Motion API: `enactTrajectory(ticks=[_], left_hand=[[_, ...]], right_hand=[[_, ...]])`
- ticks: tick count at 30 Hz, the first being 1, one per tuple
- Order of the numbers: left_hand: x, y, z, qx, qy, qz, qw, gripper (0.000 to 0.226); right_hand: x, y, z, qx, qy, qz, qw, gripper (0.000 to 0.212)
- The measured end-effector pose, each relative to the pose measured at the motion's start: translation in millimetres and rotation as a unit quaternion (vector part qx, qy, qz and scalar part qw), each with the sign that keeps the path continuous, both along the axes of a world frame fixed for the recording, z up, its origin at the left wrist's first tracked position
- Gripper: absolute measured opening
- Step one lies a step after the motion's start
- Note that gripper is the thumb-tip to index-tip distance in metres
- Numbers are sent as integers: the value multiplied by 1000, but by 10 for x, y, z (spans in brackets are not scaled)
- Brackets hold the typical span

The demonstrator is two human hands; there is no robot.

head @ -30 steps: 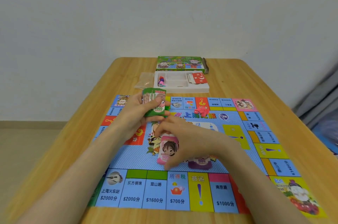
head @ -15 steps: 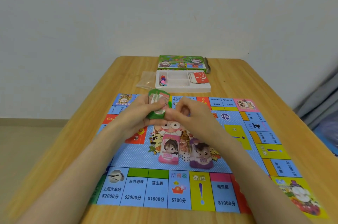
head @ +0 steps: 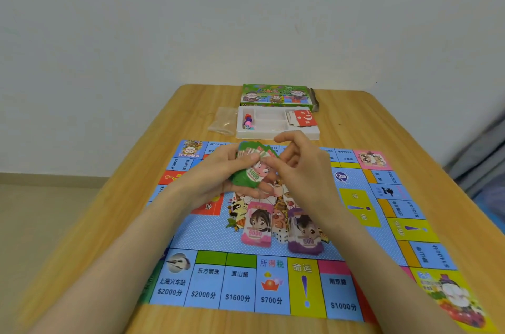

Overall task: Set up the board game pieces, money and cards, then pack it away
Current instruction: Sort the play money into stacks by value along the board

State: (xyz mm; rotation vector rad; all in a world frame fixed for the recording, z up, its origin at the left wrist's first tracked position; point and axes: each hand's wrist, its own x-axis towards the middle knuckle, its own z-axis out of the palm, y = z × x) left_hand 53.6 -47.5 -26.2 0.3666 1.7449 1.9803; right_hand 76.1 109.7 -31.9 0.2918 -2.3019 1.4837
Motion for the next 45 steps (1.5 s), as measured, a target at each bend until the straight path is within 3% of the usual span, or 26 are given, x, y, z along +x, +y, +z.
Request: enactTrajectory(ticks=[6,11,14,20,24,27,45], left_hand=[[-69,-46,0,0,2,99,995,15],[-183,-105,-71,8,3,207,978,11],[-210,-121,-93,6,12,233,973,9],[-194,-125,-80,28,-4,224,974,12],[-183,-105,-71,30,-7,224,974,11],[-181,-103,-73,25,-2,221,975,11],[-158,-95,-60,16,1,212,977,9]], right_hand=[[-5,-33,-35,14,50,-18,999,16],[73,-119,-10,-26,16,76,997,23],[109,-174,-28,-19,-15,142,990,13],[138,-225,-82,149,-49,236,959,7],[109,-275,-177,303,-4,220,927,12],[123,-274,-187,359,28,208,909,14],[101,-255,-225,383,68,220,895,22]])
